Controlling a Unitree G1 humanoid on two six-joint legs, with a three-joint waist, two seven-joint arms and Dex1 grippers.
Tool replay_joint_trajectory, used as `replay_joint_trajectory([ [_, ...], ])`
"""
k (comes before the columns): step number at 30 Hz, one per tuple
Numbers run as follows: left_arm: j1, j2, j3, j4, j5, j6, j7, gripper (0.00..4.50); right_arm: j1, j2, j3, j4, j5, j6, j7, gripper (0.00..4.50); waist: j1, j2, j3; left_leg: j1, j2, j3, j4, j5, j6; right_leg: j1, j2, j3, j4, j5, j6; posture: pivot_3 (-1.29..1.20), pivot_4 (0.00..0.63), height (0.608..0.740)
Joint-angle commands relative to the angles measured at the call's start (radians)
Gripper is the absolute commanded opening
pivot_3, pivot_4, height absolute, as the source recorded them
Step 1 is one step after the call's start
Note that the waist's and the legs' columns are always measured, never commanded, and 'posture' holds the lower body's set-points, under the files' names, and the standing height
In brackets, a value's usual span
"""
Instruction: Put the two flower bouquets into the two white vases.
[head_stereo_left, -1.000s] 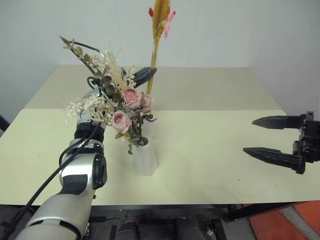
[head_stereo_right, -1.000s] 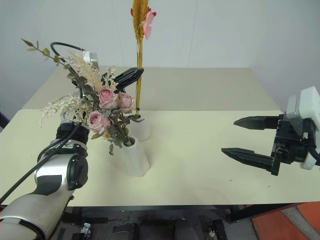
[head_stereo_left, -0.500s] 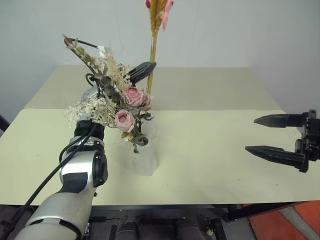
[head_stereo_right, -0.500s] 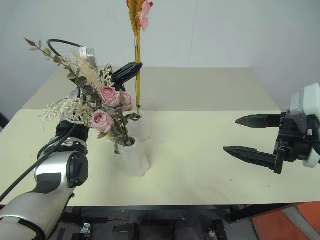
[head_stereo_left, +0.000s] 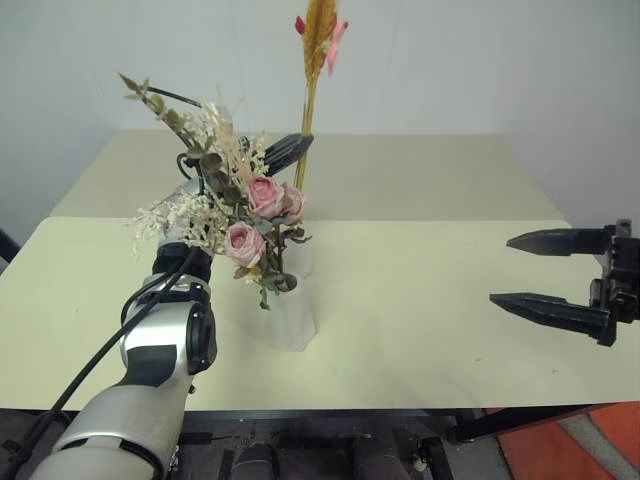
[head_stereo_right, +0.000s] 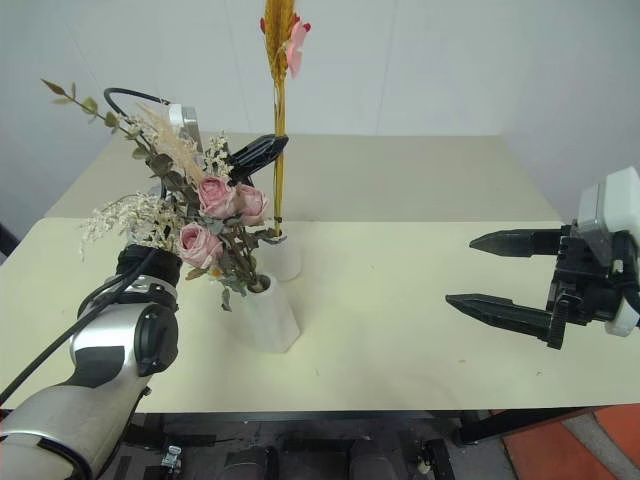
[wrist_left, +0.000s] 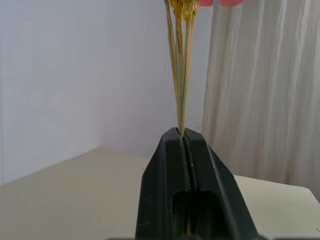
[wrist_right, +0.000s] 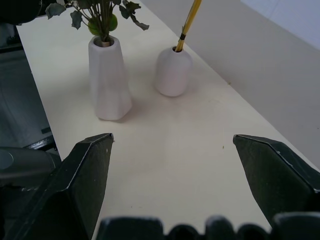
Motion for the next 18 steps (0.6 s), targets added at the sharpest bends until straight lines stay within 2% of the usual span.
replay_joint_trajectory([
  [1,-0.024,0.001,0.004,-0.004,0.005,-0.030,0.001,0.02,-0.002,-0.019,-0.052,-0.010,0.005,0.010,-0.003,4.50,0.000,0.000,0.000,0.000,0.000,0.000,0.000,0.000,0.000,0.000,0.000,0.000,0.000,0.000,0.000,0.00,0.150,0.740],
  [18,0.023,0.001,-0.006,-0.026,0.023,-0.023,-0.002,0.02,-0.007,-0.027,-0.049,-0.006,0.004,0.013,-0.005,4.50,0.000,0.000,0.000,0.000,0.000,0.000,0.000,0.000,0.000,0.000,0.000,0.000,0.000,0.000,0.000,0.00,0.150,0.740],
])
